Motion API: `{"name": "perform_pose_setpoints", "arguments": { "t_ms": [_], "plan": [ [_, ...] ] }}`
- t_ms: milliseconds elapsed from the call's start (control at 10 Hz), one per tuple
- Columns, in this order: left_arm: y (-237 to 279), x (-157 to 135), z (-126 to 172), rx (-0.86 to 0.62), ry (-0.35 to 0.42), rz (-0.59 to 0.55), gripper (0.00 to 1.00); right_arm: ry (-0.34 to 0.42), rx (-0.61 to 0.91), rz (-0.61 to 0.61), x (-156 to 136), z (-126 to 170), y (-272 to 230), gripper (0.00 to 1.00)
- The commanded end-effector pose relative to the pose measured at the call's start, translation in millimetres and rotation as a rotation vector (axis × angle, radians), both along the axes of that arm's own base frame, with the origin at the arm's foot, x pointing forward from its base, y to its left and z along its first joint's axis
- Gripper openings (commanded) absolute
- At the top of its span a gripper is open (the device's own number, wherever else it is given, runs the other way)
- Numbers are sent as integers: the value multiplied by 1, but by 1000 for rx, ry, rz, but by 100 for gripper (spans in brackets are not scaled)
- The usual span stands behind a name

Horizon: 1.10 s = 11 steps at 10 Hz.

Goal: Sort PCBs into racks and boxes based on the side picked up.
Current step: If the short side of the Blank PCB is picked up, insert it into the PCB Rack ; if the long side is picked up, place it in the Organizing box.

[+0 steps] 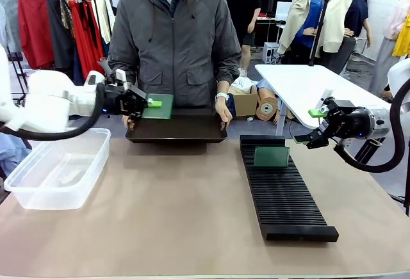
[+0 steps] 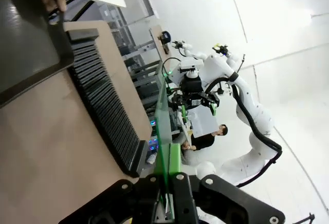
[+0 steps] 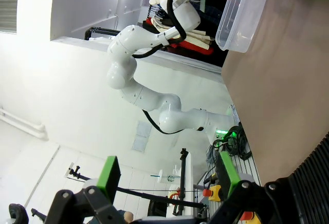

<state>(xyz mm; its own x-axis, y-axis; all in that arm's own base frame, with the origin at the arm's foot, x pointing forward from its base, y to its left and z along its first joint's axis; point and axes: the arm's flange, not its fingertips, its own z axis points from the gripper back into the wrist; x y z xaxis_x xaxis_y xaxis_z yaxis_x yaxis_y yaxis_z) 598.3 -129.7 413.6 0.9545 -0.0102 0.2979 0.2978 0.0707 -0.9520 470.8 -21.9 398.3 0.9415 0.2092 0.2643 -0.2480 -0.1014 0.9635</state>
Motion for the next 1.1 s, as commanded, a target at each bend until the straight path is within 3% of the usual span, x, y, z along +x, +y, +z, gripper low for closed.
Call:
{"name": "perform_pose_setpoints", "arguments": {
  "t_ms": [0,500,1000],
  "plan": [
    [37,-17,19,94,28,-7,0,2,0,3,-1,2,0,100],
    [113,-29,35,312,18,-19,0,2,0,3,-1,2,0,100],
    [177,-36,39,708,86,1,0,2,0,3,-1,2,0,100]
  ]
}}
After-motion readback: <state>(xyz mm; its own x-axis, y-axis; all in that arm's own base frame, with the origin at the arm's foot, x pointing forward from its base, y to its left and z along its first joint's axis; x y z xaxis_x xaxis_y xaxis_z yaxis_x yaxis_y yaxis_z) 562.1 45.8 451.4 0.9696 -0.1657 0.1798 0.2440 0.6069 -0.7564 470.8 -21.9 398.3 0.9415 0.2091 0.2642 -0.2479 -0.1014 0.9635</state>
